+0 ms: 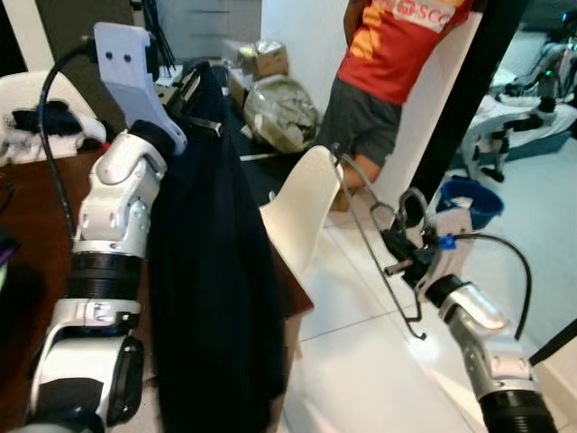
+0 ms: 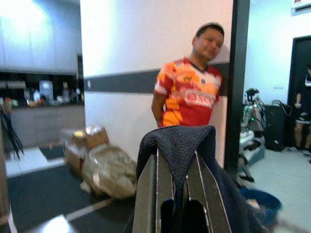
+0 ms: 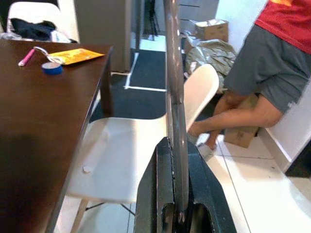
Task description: Hang hanger
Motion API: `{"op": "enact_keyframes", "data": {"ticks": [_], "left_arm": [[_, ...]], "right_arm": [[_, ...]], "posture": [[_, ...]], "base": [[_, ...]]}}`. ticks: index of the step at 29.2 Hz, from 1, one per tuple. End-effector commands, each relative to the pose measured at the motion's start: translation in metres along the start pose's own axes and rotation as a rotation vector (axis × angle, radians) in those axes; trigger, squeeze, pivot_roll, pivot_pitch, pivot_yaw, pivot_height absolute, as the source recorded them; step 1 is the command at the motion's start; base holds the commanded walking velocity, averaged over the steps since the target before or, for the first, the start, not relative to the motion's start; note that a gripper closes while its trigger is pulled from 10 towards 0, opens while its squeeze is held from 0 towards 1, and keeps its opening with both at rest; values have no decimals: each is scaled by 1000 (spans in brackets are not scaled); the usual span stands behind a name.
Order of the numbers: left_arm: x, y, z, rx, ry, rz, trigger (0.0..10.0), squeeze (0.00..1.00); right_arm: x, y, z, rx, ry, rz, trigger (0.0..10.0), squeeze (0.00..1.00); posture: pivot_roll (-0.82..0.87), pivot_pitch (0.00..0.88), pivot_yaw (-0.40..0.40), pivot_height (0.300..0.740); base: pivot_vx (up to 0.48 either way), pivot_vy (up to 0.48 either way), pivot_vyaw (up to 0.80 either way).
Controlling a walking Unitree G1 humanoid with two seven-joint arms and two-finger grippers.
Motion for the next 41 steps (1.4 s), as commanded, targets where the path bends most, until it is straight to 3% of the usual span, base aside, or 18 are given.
{"op": "enact_keyframes", "data": {"ticks": [1,3,4,6,7,10,13,18,24,27,28,30,31,33,34,35,37,41], "left_arm": [[32,6,4,14,37,-105,10000,0],[54,6,35,154,142,-130,10000,0],[54,6,35,154,142,-130,10000,0],[43,-10,86,377,255,-32,10000,0],[43,-10,86,377,255,-32,10000,0],[19,-53,148,649,365,122,10000,0],[20,-66,161,715,399,135,10000,0],[34,-115,206,934,579,163,10000,0],[14,-134,217,972,641,246,10000,0],[-38,-109,182,773,437,315,10000,0],[-38,-109,182,773,437,315,10000,0],[-79,-76,112,458,268,338,10000,0],[-79,-76,112,458,268,338,10000,0],[-104,-62,38,193,146,338,10000,0],[-115,-63,-9,37,61,336,10000,0],[-115,-63,-9,37,61,336,10000,0],[-119,-69,-68,-144,-32,321,10000,0],[-124,-79,-93,-216,-94,351,10000,0]], "right_arm": [[1,-4,-5,-16,-14,-4,10000,0],[-1,-7,-7,-24,-9,3,10000,0],[-1,-7,-7,-24,-9,3,10000,0],[-2,-9,-8,-29,-12,9,10000,0],[-2,-9,-8,-29,-12,9,10000,0],[-3,-10,-11,-36,-13,17,10000,0],[-2,-11,-12,-37,-13,18,10000,0],[-1,-11,-13,-36,-15,19,10000,0],[-1,-11,-14,-44,-17,24,10000,0],[-1,-13,-17,-55,-29,31,10000,0],[-1,-13,-17,-55,-29,31,10000,0],[-1,-14,-21,-69,-34,35,10000,0],[-1,-14,-21,-69,-34,35,10000,0],[0,-14,-24,-80,-40,40,10000,0],[-1,-15,-25,-84,-47,51,10000,0],[-1,-15,-25,-84,-47,51,10000,0],[-3,-17,-22,-70,-36,61,10000,0],[-3,-18,-6,24,-26,65,10000,0]], "posture": [[53,13,-20,740],[53,15,-17,740],[53,15,-17,740],[57,20,-22,740],[57,20,-22,740],[54,22,-23,740],[51,19,-26,740],[54,31,-34,740],[46,34,-34,740],[45,36,-37,740],[45,36,-37,740],[36,41,-34,740],[36,41,-34,740],[32,46,-31,740],[27,47,-31,740],[27,47,-31,740],[26,53,-30,740],[26,55,-27,740]], "base": [[480,0,0],[433,0,0],[412,0,0],[0,0,0],[0,0,0],[0,0,0],[0,0,0],[0,0,0],[0,0,0],[0,0,0],[0,0,0],[0,0,0],[0,0,0],[0,0,0],[0,0,0],[0,0,0],[0,0,0],[0,0,0]]}}
Point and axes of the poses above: a point about 5 cm out from each wrist's last joint towards the gripper, its own y axis pointing out of the wrist towards the gripper, its own x axis along the axis of the wrist's last joint, z = x × y, the point moved 6 cm from there along y, pointing out of the wrist towards the gripper, and after that the axes turned 1 degree about -y, right-handed, at the moved point
